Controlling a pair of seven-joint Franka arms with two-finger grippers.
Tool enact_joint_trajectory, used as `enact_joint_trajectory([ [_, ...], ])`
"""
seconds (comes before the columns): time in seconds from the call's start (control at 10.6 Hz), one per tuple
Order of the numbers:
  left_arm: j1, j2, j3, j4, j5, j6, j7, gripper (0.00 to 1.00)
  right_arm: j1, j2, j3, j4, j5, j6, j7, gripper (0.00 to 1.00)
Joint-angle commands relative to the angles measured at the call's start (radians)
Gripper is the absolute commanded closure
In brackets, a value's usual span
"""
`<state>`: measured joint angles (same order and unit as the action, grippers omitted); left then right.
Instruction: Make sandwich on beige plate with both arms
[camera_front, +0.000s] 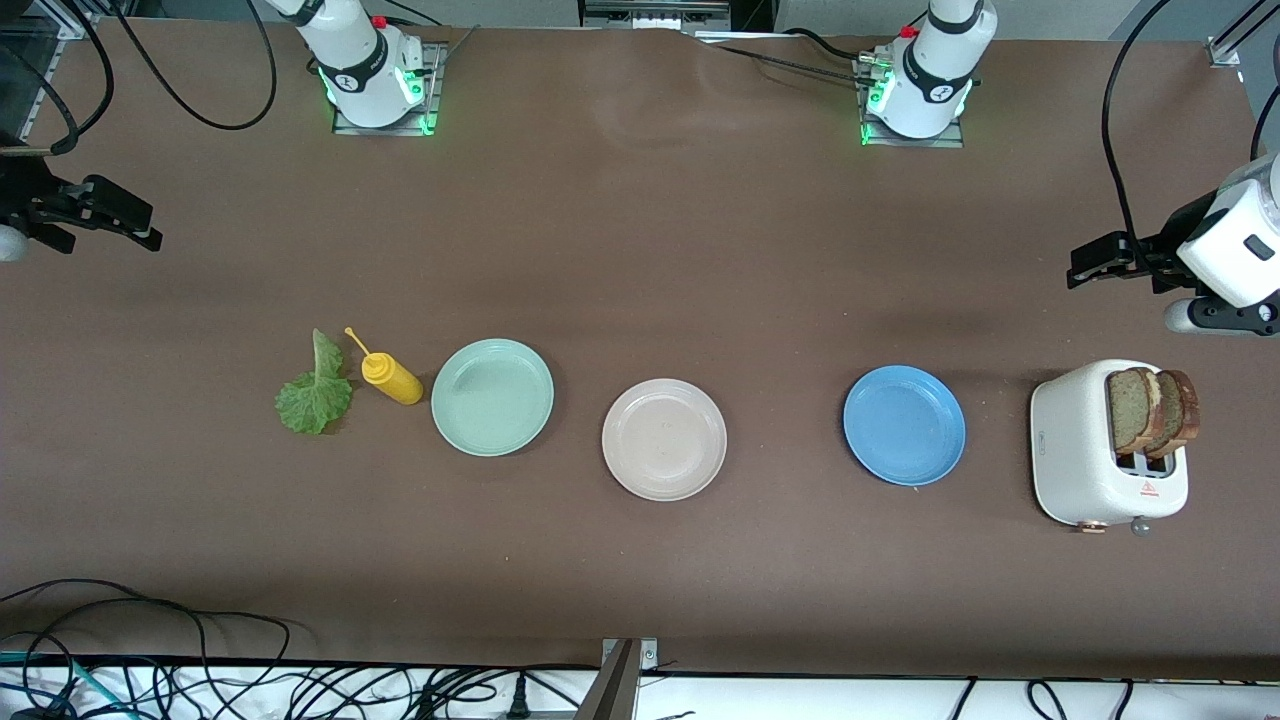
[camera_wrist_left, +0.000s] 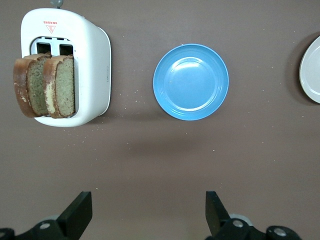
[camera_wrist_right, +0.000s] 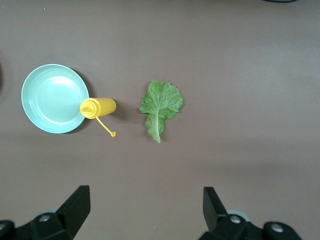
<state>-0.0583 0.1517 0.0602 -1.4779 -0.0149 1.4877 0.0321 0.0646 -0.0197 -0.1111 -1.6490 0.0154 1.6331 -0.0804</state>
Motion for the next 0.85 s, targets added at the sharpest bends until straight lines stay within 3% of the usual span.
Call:
enact_joint_trajectory([
  [0.0,0.006,0.008,-0.002,0.027,-0.017,-0.011,0.028,0.00,-0.002,0.009,-0.002,0.021,0.011,-0.019,0.002,0.00],
  [0.76,0.006,-0.011,-0.008,0.027,-0.019,-0.020,0.026,0.00,-0.003,0.009,-0.002,0.021,0.011,-0.019,0.002,0.00],
])
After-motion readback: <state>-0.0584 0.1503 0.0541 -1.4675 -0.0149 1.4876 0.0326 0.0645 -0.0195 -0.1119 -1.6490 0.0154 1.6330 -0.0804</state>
